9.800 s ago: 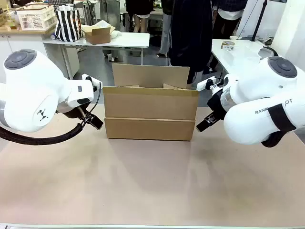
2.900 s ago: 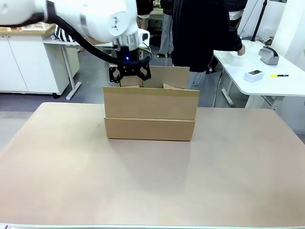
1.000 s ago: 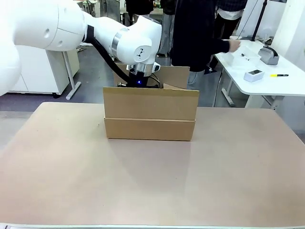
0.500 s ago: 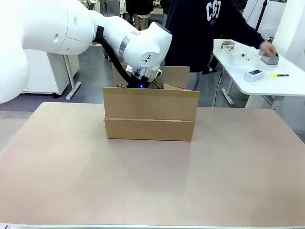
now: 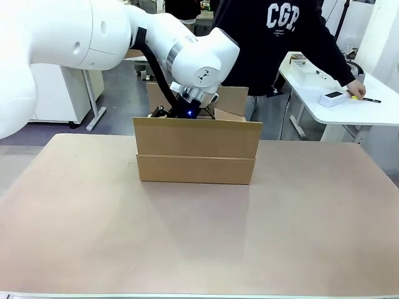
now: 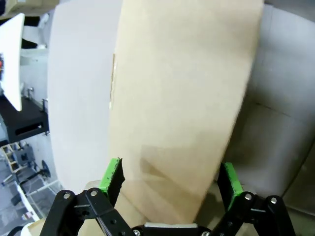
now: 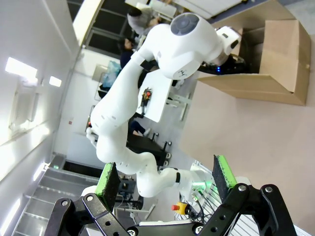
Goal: Pack the gift set into the box.
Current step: Place both hands on the side flaps of the Package Box and spread them outward.
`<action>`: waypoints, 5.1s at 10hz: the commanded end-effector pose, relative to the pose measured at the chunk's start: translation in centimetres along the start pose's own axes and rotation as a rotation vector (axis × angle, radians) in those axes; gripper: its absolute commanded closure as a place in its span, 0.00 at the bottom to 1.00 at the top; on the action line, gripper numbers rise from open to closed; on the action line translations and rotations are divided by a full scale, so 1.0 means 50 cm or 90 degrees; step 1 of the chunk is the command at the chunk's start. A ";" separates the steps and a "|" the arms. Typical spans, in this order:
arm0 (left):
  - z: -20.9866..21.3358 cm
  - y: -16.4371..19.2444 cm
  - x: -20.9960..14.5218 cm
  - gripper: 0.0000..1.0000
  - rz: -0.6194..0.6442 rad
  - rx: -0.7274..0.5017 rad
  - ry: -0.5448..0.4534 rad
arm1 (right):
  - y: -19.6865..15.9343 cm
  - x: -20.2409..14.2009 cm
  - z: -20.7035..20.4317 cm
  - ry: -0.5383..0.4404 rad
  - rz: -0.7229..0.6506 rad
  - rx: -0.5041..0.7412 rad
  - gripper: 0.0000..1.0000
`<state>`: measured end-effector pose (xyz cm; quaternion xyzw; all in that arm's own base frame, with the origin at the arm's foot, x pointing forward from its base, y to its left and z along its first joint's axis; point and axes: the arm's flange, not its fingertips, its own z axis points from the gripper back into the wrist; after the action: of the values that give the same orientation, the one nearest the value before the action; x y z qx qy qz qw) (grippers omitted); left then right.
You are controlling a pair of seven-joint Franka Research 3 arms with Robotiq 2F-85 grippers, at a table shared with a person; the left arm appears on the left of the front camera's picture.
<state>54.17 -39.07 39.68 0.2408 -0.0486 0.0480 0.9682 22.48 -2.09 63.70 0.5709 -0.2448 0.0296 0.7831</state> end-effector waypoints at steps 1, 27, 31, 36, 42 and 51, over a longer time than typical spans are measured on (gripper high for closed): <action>0.020 -0.002 -0.020 0.00 0.009 0.040 -0.038 | 0.005 0.007 -0.004 -0.003 0.015 0.015 0.00; 0.007 0.286 0.085 0.00 0.078 0.040 0.014 | 0.005 0.007 -0.004 -0.003 0.015 0.015 0.00; -0.066 0.400 0.121 0.00 0.061 -0.140 0.101 | 0.005 0.007 -0.004 -0.003 0.015 0.015 0.00; -0.153 0.473 0.144 0.00 0.011 -0.335 0.165 | 0.005 0.007 -0.004 -0.003 0.015 0.015 0.00; -0.266 0.545 0.142 0.00 -0.088 -0.624 0.210 | 0.005 0.007 -0.004 -0.003 0.015 0.015 0.00; -0.257 0.539 0.169 0.00 -0.061 -0.582 0.198 | 0.107 0.156 -0.286 0.035 0.191 -0.246 0.00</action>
<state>60.25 -8.79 41.59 -0.2282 0.0955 0.0029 0.9689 27.20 7.80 67.34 0.4372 -0.2948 0.1102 0.8425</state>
